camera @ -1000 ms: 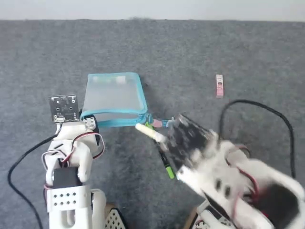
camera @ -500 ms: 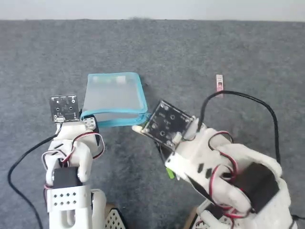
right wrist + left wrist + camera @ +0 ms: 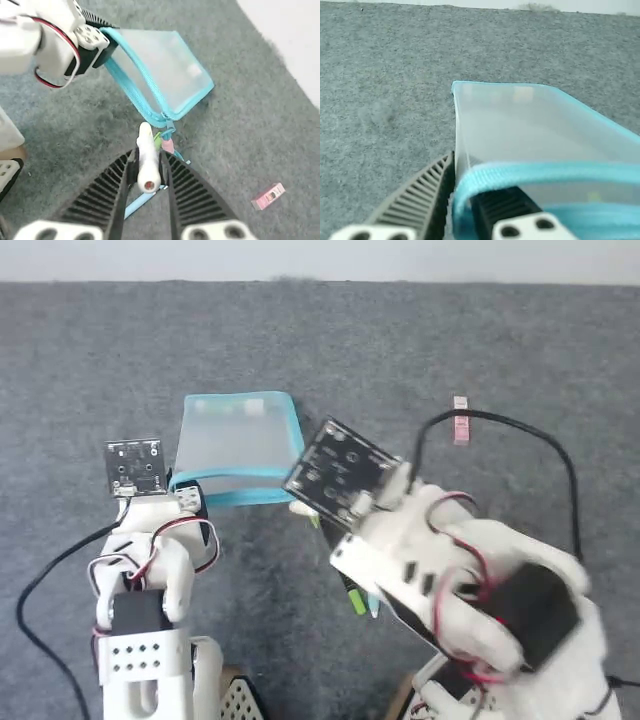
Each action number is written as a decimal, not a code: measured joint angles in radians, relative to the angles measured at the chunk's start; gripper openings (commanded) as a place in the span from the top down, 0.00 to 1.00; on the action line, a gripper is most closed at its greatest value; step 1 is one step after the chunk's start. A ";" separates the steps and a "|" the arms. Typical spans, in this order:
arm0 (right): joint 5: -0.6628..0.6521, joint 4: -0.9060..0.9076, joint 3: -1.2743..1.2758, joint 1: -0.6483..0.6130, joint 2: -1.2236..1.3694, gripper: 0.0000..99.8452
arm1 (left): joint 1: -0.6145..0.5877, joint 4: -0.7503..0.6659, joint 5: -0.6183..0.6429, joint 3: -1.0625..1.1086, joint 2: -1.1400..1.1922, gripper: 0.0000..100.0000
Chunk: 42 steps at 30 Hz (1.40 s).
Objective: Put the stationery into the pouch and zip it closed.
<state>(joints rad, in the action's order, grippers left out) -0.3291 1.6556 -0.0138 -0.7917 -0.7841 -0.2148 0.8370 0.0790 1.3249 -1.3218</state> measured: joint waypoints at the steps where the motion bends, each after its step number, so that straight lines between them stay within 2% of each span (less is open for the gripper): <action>1: 0.000 0.034 -0.044 -0.002 0.000 0.99 | 0.000 0.000 0.000 0.000 0.000 0.99; 7: 0.000 0.100 -0.219 -0.098 -0.021 0.99 | 0.000 0.000 0.000 0.000 0.000 0.99; 15: 0.000 -0.003 -0.196 -0.121 -0.015 0.99 | 0.000 0.000 0.000 0.000 0.000 0.99; 23: 0.000 -0.190 -0.005 -0.127 0.012 0.99 | 0.000 0.000 0.000 0.000 0.000 0.99; 32: 0.000 -0.310 0.143 -0.130 0.012 0.99 | 0.000 0.000 0.000 0.000 0.000 0.99; 42: 0.000 -0.631 0.466 -0.092 0.012 0.99 | 0.000 0.000 0.000 0.000 0.000 0.99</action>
<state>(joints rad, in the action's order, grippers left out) -0.3291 1.0249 0.4526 -0.8838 -0.7718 -0.2148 0.8370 0.0790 1.3249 -1.3218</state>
